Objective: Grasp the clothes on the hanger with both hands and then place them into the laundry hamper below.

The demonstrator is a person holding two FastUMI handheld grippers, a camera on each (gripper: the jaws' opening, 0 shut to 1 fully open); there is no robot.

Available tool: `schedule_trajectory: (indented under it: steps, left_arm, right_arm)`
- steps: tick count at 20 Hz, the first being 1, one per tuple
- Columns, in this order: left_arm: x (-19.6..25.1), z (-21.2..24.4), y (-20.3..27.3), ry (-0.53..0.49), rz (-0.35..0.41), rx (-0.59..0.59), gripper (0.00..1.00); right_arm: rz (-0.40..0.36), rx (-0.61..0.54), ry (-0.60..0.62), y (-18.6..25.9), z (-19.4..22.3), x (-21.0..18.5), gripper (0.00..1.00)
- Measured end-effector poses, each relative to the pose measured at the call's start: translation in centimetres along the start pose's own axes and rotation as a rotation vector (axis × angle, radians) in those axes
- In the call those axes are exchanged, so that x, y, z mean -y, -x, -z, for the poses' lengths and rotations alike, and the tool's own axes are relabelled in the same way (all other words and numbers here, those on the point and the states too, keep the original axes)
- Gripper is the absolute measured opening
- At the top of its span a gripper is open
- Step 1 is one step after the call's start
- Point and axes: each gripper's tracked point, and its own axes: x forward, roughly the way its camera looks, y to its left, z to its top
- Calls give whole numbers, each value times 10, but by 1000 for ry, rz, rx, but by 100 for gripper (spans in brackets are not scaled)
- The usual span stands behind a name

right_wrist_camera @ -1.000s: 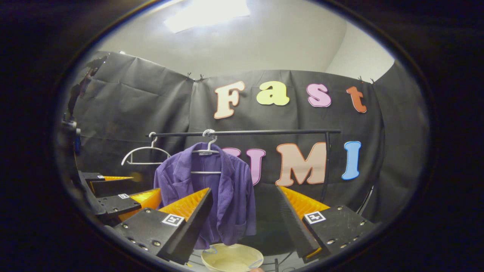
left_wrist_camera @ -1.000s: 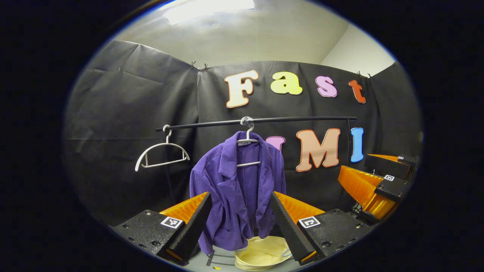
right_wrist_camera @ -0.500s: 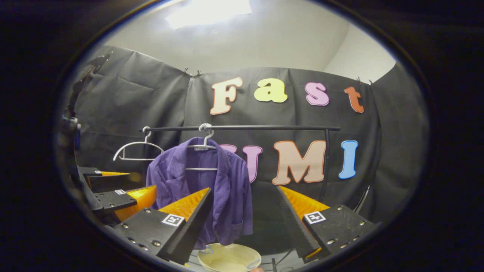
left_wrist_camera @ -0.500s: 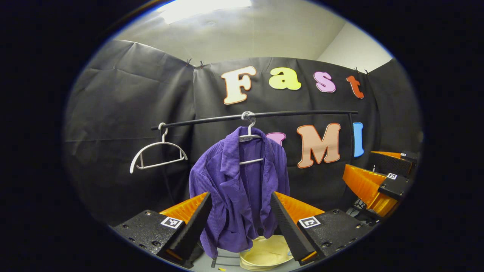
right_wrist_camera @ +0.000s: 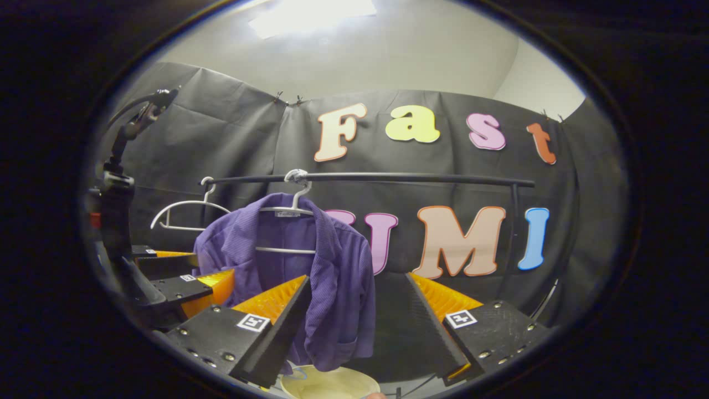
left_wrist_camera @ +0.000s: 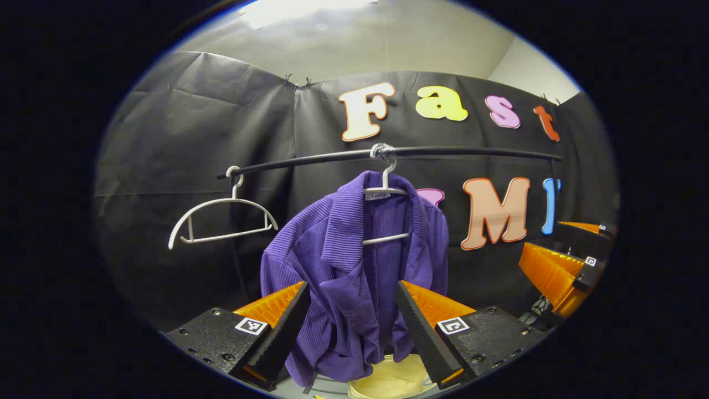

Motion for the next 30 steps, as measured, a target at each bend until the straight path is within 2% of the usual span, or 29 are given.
schedule_trajectory:
  steps: [2, 4, 6, 8, 10, 11, 12, 15, 16, 17, 19, 20, 23, 25, 29, 30]
  left_arm:
    - [-1, 7, -25, -6, -53, -12, 92]
    - [-6, 19, -47, -9, -116, -41, 99]
    - [-11, 30, -63, -4, -178, -54, 92]
    - [-20, 38, -78, -12, -242, -66, 96]
    - [-26, 44, -88, -19, -287, -69, 89]
    - [-30, 45, -91, -22, -306, -64, 76]
    - [-33, 45, -94, -23, -313, -61, 64]
    - [-41, 45, -96, -10, -331, -62, 27]
    - [-41, 46, -97, -5, -334, -66, 15]
    - [-43, 46, -97, -2, -333, -69, 16]
    - [-43, 45, -97, -10, -337, -76, 7]
    - [-43, 45, -96, -14, -335, -79, 7]
    - [-42, 44, -95, -18, -319, -85, 5]
    - [-42, 42, -95, -20, -312, -88, 4]
    - [-45, 40, -90, -34, -308, -90, 4]
    - [-46, 38, -88, -39, -306, -88, 4]
  right_arm:
    - [-41, 0, -4, -35, 2, 1, 96]
    - [-86, -3, 0, -65, 5, 2, 99]
    - [-130, 7, 8, -93, 6, 5, 100]
    - [-170, 4, 12, -116, 13, 2, 100]
    - [-210, 0, 9, -135, 20, -3, 96]
    - [-229, 1, 7, -142, 23, -6, 99]
    - [-246, 0, 5, -150, 26, -10, 96]
    - [-287, -4, -6, -164, 33, -24, 96]
    - [-300, -6, -13, -168, 35, -30, 100]
    - [-311, -10, -20, -171, 38, -36, 100]
    - [-323, -16, -29, -176, 43, -46, 100]
    - [-320, -22, -32, -180, 45, -50, 96]
    - [-316, -40, -49, -190, 55, -64, 96]
    - [-295, -62, -50, -198, 65, -69, 99]
    - [-280, -111, -60, -211, 84, -82, 96]
    - [-271, -130, -49, -215, 90, -83, 99]
